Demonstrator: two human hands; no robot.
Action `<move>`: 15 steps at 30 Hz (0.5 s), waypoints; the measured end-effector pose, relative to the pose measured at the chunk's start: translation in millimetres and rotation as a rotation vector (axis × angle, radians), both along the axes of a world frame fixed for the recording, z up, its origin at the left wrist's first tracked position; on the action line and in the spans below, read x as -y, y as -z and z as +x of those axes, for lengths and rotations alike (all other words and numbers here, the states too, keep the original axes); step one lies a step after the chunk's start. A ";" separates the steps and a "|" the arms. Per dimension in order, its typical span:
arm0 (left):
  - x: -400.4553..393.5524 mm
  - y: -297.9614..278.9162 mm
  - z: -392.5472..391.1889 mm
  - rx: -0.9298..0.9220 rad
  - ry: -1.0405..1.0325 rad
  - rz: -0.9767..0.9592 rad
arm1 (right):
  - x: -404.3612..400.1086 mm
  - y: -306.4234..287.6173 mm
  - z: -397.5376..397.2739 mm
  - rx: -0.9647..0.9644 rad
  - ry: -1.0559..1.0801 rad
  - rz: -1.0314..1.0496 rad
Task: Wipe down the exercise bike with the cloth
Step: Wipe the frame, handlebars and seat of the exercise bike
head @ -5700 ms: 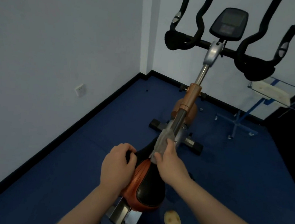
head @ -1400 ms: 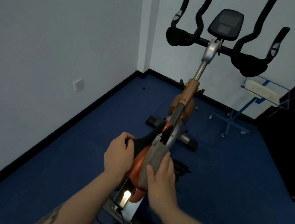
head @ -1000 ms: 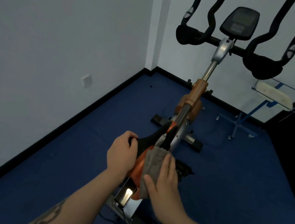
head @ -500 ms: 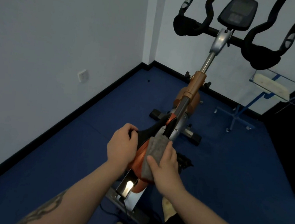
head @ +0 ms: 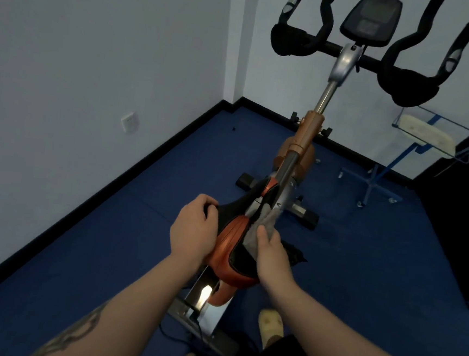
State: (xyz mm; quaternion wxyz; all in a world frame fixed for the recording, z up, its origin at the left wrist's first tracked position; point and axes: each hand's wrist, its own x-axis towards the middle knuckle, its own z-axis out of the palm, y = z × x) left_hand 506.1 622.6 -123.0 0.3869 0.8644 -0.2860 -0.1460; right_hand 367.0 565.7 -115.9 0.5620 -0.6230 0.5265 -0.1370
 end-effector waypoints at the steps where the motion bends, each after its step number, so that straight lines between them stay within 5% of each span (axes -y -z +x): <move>1: -1.3 0.6 -0.3 0.000 0.001 0.004 | -6.6 0.8 -1.7 -0.026 -0.003 -0.043; 5: 0.1 0.0 1.0 0.002 -0.026 0.002 | -44.0 2.6 -14.7 -0.102 -0.141 -0.227; 12: 2.1 -0.4 -3.7 0.041 -0.063 0.051 | 37.4 1.1 31.0 -0.128 -0.072 -0.023; 15: 3.4 -2.3 -7.4 0.126 -0.080 0.087 | 13.0 3.8 19.7 -0.165 -0.169 -0.233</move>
